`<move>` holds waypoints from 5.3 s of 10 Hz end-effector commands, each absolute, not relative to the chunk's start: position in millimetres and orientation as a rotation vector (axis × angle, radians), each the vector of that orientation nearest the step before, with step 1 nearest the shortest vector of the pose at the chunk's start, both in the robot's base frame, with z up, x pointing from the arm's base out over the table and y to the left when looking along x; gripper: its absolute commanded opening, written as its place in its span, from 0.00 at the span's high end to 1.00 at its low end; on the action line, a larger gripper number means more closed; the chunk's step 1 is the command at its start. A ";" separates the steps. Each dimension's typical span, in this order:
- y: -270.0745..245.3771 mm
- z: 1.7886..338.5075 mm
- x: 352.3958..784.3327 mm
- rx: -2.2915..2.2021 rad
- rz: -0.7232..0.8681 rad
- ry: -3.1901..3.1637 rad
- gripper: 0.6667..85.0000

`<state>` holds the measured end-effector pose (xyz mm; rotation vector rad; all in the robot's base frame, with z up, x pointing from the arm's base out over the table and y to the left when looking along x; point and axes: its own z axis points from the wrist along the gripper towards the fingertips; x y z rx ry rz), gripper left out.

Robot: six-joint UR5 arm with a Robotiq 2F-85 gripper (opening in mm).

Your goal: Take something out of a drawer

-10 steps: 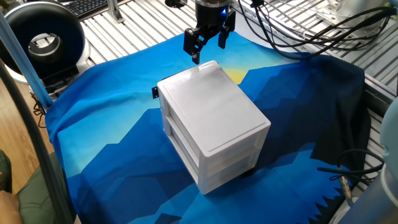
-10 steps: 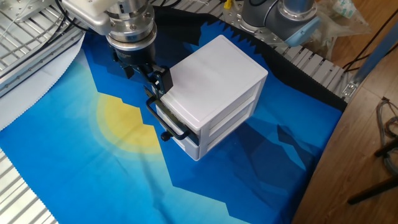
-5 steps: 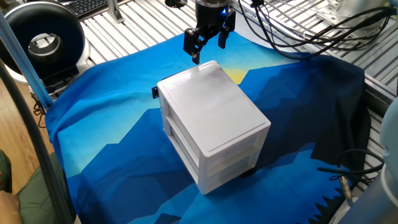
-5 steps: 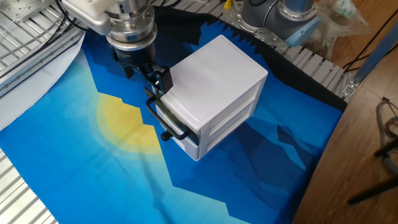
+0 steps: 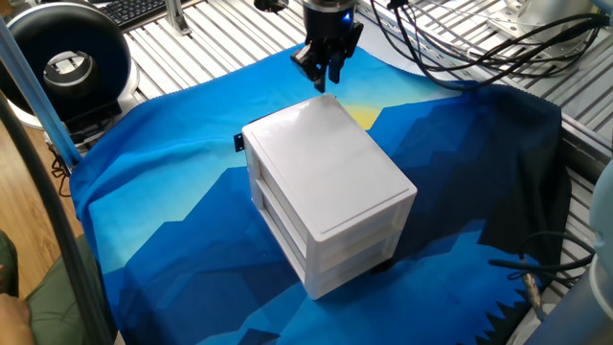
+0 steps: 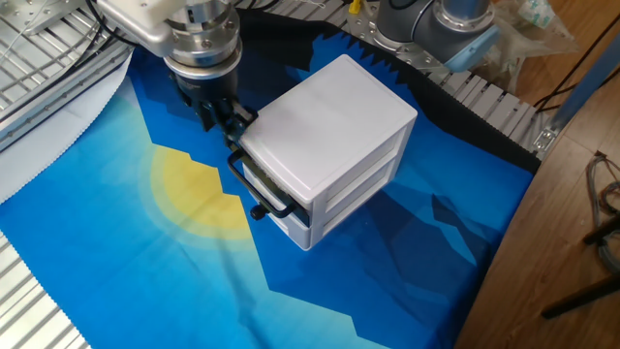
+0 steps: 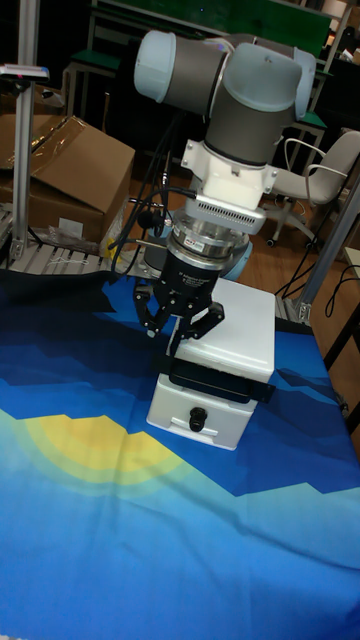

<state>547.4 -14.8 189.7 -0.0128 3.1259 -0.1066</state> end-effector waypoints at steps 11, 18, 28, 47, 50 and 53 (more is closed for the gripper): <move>47.5 207.9 592.1 -1.678 -0.091 2.489 1.00; 59.3 186.3 557.2 -2.151 0.099 2.212 1.00; 57.8 168.7 542.4 -2.235 0.198 2.236 1.00; 61.5 178.8 546.2 -2.126 0.200 2.353 1.00; 46.2 176.1 543.7 -2.126 0.158 2.387 1.00; 49.9 181.1 542.3 -2.091 0.173 2.413 1.00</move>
